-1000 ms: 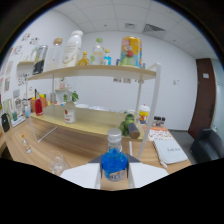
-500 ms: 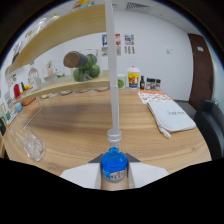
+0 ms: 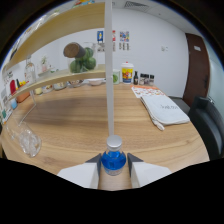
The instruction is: Make me a cup of Mount Fuji.
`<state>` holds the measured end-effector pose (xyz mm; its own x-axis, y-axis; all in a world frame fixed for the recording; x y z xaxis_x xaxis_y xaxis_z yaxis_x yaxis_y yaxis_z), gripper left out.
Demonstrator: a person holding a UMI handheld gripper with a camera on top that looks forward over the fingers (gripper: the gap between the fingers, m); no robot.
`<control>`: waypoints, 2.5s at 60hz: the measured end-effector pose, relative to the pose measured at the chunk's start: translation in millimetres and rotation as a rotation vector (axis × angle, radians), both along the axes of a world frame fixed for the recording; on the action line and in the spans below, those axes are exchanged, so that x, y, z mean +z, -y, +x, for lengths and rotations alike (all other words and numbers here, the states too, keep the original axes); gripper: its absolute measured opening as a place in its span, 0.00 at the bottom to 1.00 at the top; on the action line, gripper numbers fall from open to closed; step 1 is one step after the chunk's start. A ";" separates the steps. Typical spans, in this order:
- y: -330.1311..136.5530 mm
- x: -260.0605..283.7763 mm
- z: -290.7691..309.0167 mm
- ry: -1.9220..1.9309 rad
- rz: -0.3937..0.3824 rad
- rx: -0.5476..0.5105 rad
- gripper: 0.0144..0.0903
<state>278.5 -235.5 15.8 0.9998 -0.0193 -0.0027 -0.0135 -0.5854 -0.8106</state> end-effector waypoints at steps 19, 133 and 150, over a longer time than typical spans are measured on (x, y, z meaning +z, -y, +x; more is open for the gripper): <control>27.3 66.3 -15.5 -0.009 0.064 -0.163 0.93; -87.3 437.2 -351.2 -0.074 0.594 0.091 0.35; -20.0 335.0 -370.6 -0.259 0.513 0.138 0.35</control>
